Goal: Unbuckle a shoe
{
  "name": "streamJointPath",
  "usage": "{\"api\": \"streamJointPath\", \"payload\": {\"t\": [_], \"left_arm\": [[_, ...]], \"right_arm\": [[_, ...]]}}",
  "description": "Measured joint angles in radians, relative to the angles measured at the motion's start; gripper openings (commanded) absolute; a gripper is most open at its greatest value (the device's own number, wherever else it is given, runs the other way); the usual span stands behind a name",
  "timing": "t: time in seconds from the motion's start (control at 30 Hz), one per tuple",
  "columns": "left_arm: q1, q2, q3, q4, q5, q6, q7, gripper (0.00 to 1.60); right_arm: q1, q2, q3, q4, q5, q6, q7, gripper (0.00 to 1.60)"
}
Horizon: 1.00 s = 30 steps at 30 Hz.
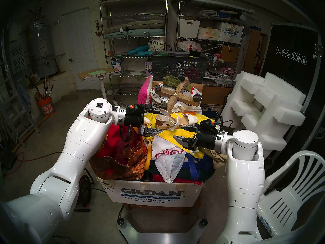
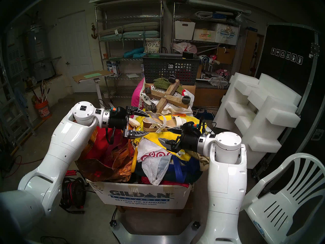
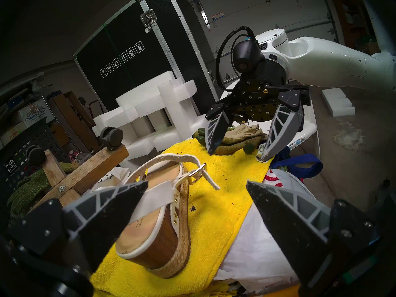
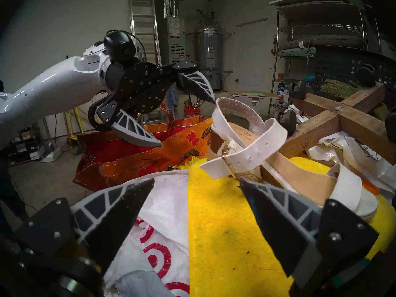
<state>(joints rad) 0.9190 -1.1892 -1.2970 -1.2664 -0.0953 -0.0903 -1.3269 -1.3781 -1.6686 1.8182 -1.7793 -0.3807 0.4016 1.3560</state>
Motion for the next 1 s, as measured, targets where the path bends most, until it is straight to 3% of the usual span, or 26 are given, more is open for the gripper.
{"api": "streamJointPath", "payload": {"t": [0.1,0.13,0.53,0.8,1.0], "left_arm": [[0.0,0.0,0.0,0.0,0.0,0.0,0.0,1.6],[0.0,0.0,0.0,0.0,0.0,0.0,0.0,1.6],[0.0,0.0,0.0,0.0,0.0,0.0,0.0,1.6],[0.0,0.0,0.0,0.0,0.0,0.0,0.0,1.6],[0.0,0.0,-0.001,0.0,0.0,0.0,0.0,1.6]], "right_arm": [[-0.001,0.001,-0.007,0.0,0.002,0.0,-0.005,1.53],[-0.001,0.002,-0.015,-0.001,0.001,-0.003,-0.016,1.6],[-0.014,0.01,-0.065,-0.017,0.0,0.031,-0.145,1.58],[-0.023,0.014,-0.07,-0.04,0.011,0.059,-0.158,1.6],[-0.038,0.022,-0.059,-0.073,0.034,0.077,-0.106,1.6]]}}
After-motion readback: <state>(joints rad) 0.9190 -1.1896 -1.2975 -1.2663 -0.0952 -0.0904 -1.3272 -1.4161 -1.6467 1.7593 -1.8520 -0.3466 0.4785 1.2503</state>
